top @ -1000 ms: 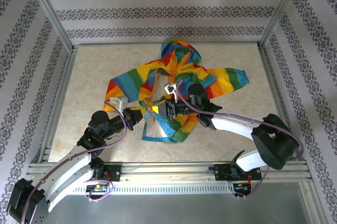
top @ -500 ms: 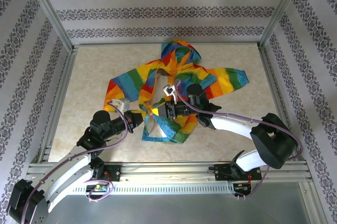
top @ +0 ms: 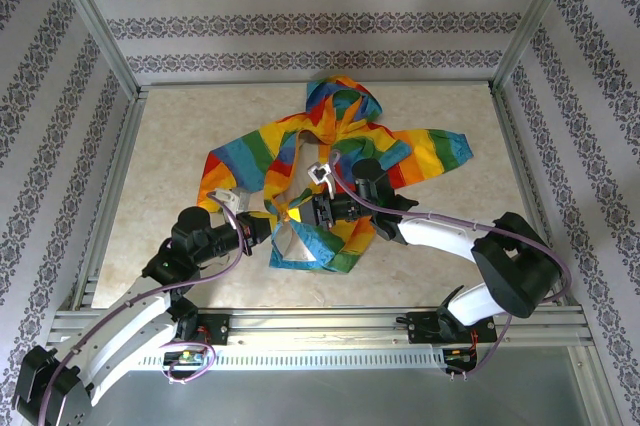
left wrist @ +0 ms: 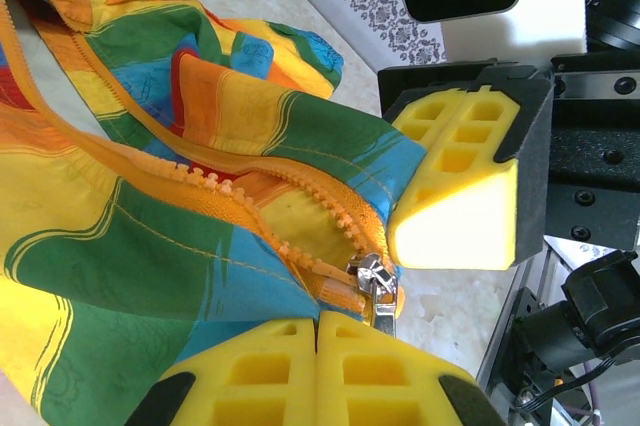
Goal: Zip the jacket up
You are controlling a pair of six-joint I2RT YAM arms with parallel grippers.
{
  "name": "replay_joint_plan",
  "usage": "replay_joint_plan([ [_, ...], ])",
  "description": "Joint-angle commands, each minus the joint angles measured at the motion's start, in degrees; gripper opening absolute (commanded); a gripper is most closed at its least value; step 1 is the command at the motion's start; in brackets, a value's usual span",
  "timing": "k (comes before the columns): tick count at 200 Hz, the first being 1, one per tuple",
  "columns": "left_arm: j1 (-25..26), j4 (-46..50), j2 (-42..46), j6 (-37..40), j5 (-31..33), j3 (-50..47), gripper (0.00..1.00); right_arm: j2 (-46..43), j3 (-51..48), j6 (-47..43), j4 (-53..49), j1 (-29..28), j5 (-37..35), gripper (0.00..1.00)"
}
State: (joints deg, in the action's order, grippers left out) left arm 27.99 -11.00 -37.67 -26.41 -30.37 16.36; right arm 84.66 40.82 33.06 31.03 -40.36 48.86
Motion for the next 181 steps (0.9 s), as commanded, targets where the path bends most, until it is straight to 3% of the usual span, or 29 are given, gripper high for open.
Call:
replay_joint_plan([
  [1,-0.6,2.8,1.3,3.4,-1.9,1.8,0.0,0.8,2.2,-1.1,1.5,0.7,0.6,0.0],
  [181,1.9,7.9,0.4,10.9,-1.3,3.9,0.0,0.8,2.7,-3.6,-2.6,0.2,-0.4,0.0],
])
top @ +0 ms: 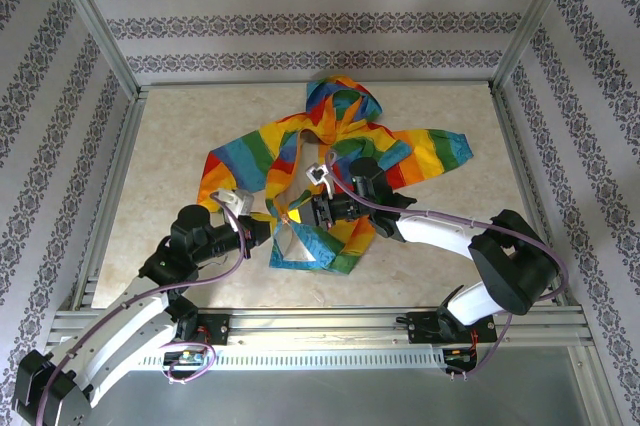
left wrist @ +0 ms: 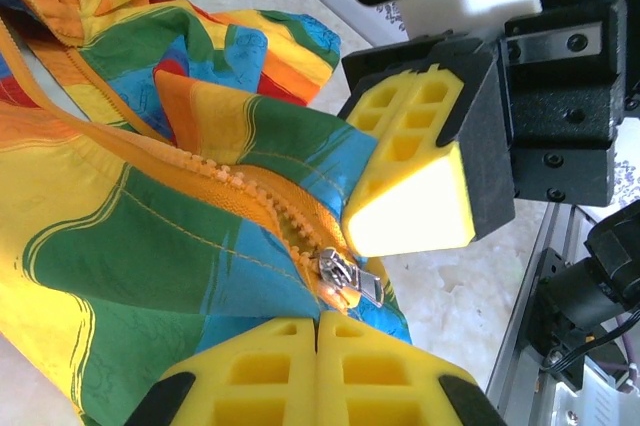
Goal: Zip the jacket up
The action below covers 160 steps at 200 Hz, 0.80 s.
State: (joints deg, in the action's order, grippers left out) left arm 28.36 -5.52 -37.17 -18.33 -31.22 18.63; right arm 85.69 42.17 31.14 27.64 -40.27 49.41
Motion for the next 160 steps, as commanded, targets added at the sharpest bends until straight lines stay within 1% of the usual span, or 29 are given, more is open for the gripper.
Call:
replay_joint_plan([
  [1,1.5,2.5,-0.1,2.8,-0.4,1.6,0.0,-0.3,1.4,-1.6,0.7,0.1,-1.0,0.0],
  [43,3.4,2.2,-1.0,2.8,-0.2,1.2,0.0,-1.1,0.0,-1.7,1.0,-0.1,-2.1,0.0],
  [62,3.4,1.4,-1.2,1.7,-0.7,0.9,0.0,-1.5,-0.6,-1.8,2.1,-0.1,-2.8,0.0],
  [93,3.4,0.8,0.9,-2.8,2.8,0.2,0.0,-2.1,-1.2,-1.9,3.8,-0.2,-2.8,0.0],
  [102,3.3,-0.1,2.2,-4.6,4.0,-0.3,0.18,-2.3,-1.4,-2.0,3.8,-0.2,-2.9,0.0],
  [117,3.0,-0.7,4.2,-8.0,5.6,-0.8,0.37,-2.6,-2.0,-2.2,4.2,-0.2,-3.2,0.0],
  [121,3.0,-0.7,4.6,-8.9,6.0,-0.8,0.41,-2.8,-2.2,-2.2,4.3,-0.2,-3.3,0.0],
  [143,2.3,-0.2,6.0,-14.8,7.7,-0.8,0.55,-3.0,-3.0,-2.0,5.2,-0.2,-3.9,0.0],
  [152,2.0,-0.3,6.4,-17.7,8.3,-0.9,0.6,-2.9,-3.3,-2.0,5.6,-0.3,-4.2,0.0],
  [160,1.7,0.8,6.6,-21.1,10.2,-1.0,0.61,-3.0,-3.5,-1.9,5.9,-0.5,-4.3,0.0],
])
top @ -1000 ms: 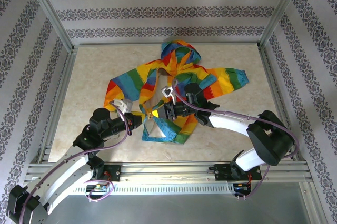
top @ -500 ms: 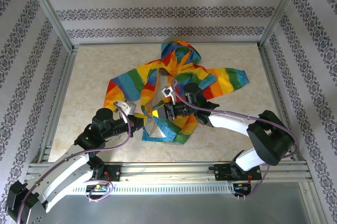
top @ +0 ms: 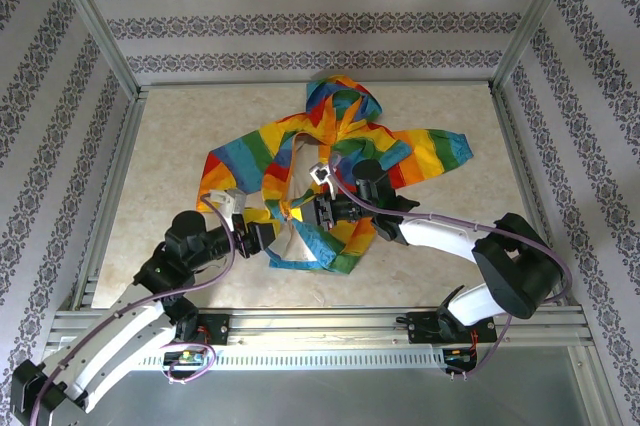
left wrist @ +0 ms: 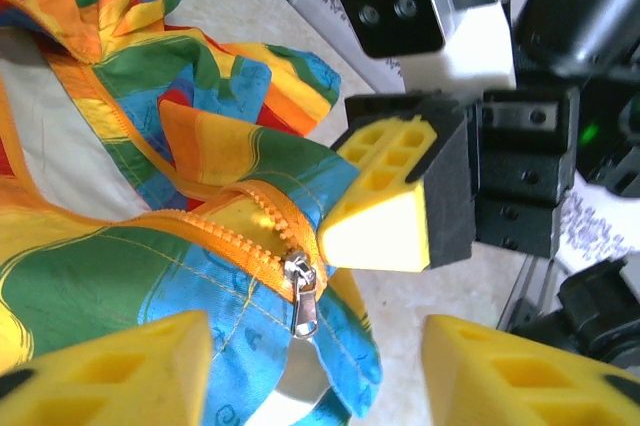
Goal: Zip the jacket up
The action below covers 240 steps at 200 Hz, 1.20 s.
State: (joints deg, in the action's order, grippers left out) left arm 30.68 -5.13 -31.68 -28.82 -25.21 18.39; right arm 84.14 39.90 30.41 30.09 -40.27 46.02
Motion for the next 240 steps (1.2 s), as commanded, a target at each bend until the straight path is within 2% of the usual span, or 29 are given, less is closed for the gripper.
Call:
replay_joint_plan([
  [1,-0.7,0.5,1.1,-11.1,4.4,-0.7,0.61,-1.4,-1.2,-1.2,3.5,-0.5,-1.0,0.0],
  [19,-1.5,0.5,1.5,-19.7,6.3,-2.4,0.63,-1.2,-1.5,-1.0,4.2,-0.9,-1.5,0.0],
  [48,-1.8,-10.3,0.9,-32.2,4.8,-7.7,0.62,-0.5,-1.8,-0.5,5.5,-1.7,-2.3,0.0],
  [73,-1.8,-12.4,-1.5,-33.8,3.4,-8.2,0.63,0.6,-1.4,-0.3,6.4,-2.0,-2.4,0.0],
  [117,-1.7,-23.6,-7.5,-37.4,1.7,-10.3,0.61,2.3,-0.6,0.2,7.7,-2.7,-2.3,0.0],
  [143,-1.7,-28.4,-9.7,-37.8,1.1,-10.1,0.48,3.0,-0.5,0.5,8.1,-2.9,-2.3,0.0],
  [175,-1.8,-26.9,-9.1,-37.0,0.0,-9.0,0.27,3.5,-0.2,0.6,8.2,-2.9,-2.6,0.0],
  [200,-1.8,-21.6,-7.1,-35.6,-0.4,-7.7,0.12,3.8,0.3,0.7,8.4,-3.1,-2.5,0.0],
  [232,-1.7,-15.0,-4.9,-33.0,-1.2,-5.9,0.0,4.1,0.7,1.0,8.8,-3.5,-2.7,0.0],
  [240,-1.8,-12.9,-4.5,-32.0,-1.7,-5.0,0.0,4.2,0.7,1.1,9.0,-3.6,-2.8,0.0],
])
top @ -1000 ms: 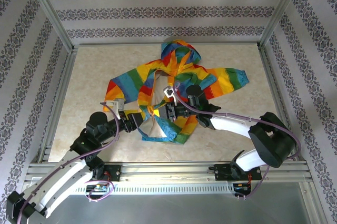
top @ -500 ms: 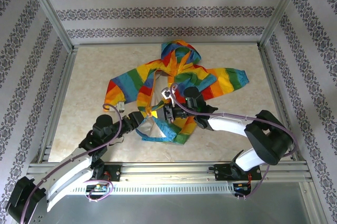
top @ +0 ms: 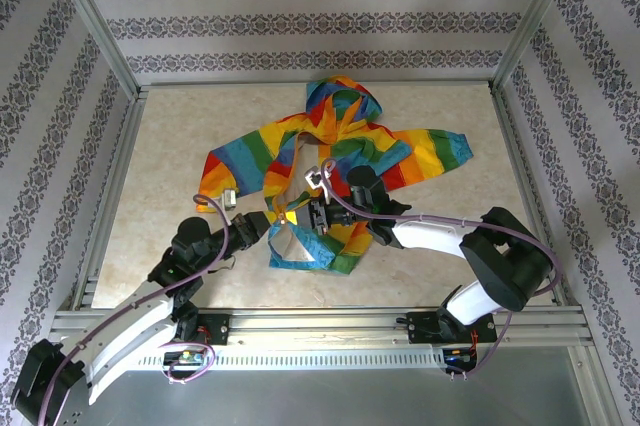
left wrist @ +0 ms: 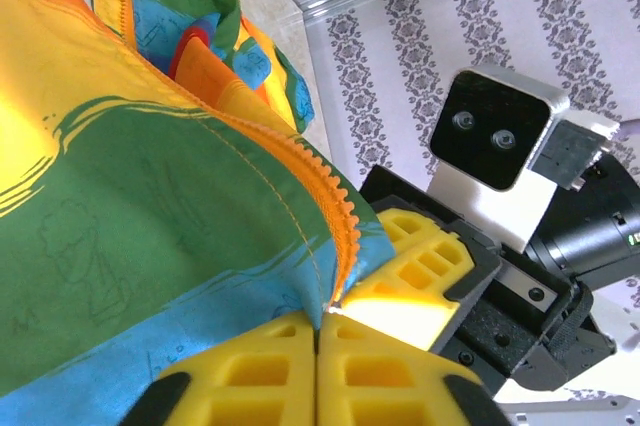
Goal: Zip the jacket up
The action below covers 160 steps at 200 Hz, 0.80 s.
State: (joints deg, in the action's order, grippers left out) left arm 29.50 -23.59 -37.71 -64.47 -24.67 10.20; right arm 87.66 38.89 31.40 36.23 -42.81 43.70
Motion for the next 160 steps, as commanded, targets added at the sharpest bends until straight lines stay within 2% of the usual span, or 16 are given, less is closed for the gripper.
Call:
replay_joint_plan([
  [1,-0.6,5.9,1.6,3.8,-2.3,3.3,0.0,0.7,1.7,0.2,2.9,-1.0,-0.5,0.0],
  [40,-0.4,24.3,0.9,10.9,-5.6,11.1,0.0,0.2,1.4,0.8,3.5,-1.7,-1.5,0.0],
  [93,0.4,45.9,-2.8,18.1,-6.2,18.6,0.0,0.7,0.4,0.4,5.0,-1.9,-2.4,0.0],
  [137,0.2,55.3,-9.5,22.9,-10.3,25.5,0.0,-0.9,-0.2,-5.1,0.1,-2.0,-3.9,0.36],
  [160,0.1,60.4,-13.1,25.9,-11.0,29.5,0.0,-3.1,-1.3,-7.0,-1.2,-1.8,-4.0,0.46],
])
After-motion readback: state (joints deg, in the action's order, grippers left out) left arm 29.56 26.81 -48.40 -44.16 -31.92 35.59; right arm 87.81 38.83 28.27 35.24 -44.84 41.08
